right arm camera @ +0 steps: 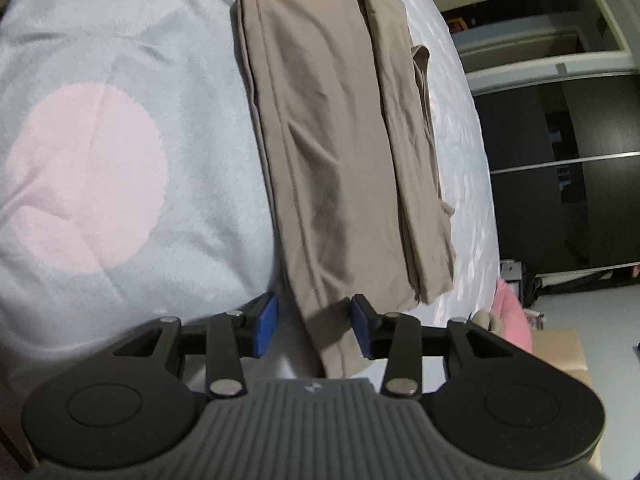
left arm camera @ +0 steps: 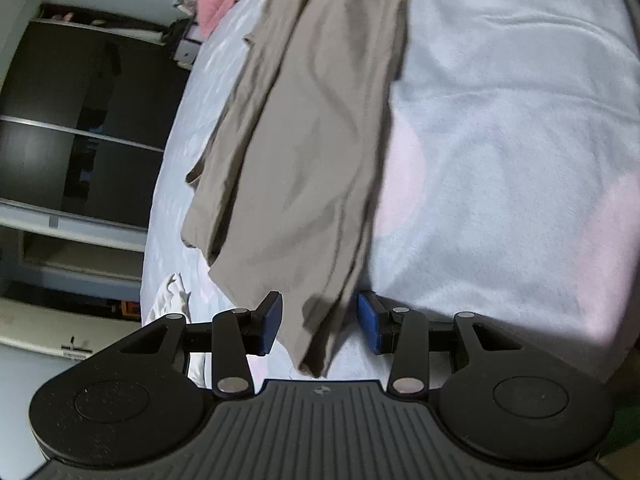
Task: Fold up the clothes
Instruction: 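Grasp the hem end of the folded brown strip with both tools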
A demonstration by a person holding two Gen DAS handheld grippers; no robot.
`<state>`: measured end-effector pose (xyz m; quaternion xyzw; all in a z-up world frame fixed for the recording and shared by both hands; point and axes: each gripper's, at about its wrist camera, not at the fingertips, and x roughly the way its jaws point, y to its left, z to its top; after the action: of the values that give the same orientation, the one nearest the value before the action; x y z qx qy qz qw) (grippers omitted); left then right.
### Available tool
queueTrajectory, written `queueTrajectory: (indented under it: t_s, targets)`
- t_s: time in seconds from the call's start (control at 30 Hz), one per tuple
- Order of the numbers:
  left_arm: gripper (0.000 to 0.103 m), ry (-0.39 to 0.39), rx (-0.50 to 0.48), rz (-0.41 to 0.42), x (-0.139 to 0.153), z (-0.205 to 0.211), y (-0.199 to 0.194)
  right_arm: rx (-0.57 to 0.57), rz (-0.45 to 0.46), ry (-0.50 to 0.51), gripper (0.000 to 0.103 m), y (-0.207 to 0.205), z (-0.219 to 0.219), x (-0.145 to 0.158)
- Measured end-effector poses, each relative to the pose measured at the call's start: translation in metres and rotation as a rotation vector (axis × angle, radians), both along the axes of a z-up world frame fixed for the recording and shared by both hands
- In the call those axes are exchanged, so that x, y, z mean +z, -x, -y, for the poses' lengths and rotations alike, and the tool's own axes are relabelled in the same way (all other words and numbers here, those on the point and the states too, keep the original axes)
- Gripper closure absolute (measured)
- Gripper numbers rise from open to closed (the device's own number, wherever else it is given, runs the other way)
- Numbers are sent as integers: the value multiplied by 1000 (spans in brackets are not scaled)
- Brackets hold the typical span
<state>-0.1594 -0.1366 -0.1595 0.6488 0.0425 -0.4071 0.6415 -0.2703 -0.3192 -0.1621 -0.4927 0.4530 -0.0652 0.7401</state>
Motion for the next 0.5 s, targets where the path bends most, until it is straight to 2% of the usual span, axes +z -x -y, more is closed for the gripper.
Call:
queueTrajectory:
  t_s: [0.17,0.2,0.27,0.33,0.37,0.5]
  targets:
    - [64,63,56,-10,7,7,-8,-1,18,29,61,-3,1,-1]
    - [67,66,60,-15,8,8,-9,-1,21,36,61,-4,1,-1]
    - [79,71,72,-30,10,10,-10,0,27,51,62,-6,2,-3]
    - [90,78,92,-60,15,9,-11,-3,25,42,84,-7,3,-2]
    - [91,84,104,-75,19,9,-12,-11,28,40,93,-8,3,0]
    - [97,141,151,-121,37,4,-16,-47,95,12,94,-11,8,18]
